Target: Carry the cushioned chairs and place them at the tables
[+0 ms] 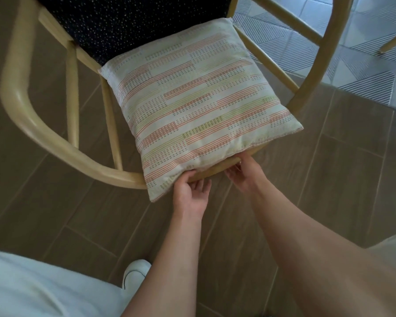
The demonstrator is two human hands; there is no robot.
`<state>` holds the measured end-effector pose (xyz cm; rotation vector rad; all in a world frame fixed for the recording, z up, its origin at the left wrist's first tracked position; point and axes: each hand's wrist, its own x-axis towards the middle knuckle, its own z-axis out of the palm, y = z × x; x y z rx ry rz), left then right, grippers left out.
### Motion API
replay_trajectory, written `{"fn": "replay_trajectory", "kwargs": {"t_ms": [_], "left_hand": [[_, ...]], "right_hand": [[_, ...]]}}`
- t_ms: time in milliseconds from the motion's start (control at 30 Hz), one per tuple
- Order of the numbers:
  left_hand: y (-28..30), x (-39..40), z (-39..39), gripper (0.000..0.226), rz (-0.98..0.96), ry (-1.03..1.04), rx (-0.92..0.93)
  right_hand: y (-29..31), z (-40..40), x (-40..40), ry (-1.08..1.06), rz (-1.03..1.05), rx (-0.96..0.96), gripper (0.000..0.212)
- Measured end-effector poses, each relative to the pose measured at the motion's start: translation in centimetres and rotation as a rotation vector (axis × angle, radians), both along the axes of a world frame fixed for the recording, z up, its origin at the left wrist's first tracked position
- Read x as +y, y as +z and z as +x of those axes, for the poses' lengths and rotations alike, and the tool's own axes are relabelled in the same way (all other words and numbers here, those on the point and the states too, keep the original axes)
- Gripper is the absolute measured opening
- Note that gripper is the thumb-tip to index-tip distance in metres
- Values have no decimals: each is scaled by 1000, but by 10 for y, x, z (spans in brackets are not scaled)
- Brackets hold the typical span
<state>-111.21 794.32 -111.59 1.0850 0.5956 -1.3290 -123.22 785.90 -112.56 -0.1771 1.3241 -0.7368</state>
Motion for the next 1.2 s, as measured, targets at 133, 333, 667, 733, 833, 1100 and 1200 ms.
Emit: {"fn": "replay_trajectory", "kwargs": {"t_ms": [133, 333, 667, 733, 833, 1100, 1200], "left_hand": [[8, 2, 6, 24, 30, 23, -1], [27, 10, 19, 34, 67, -2, -64], [99, 37, 53, 24, 122, -50, -92], [120, 46, 58, 23, 146, -56, -88], [154, 64, 62, 29, 172, -73, -75], [245, 92, 45, 30, 219, -83, -26], [278, 97, 38, 35, 246, -72, -3]], "right_hand": [[8, 14, 9, 24, -37, 10, 34], [29, 29, 24, -9, -55, 57, 31], [95, 53, 55, -40, -35, 66, 40], [115, 57, 65, -28, -11, 57, 39], [147, 57, 82, -7, 5, 51, 37], [247, 36, 105, 30, 65, 92, 22], [282, 30, 109, 50, 76, 120, 25]]}}
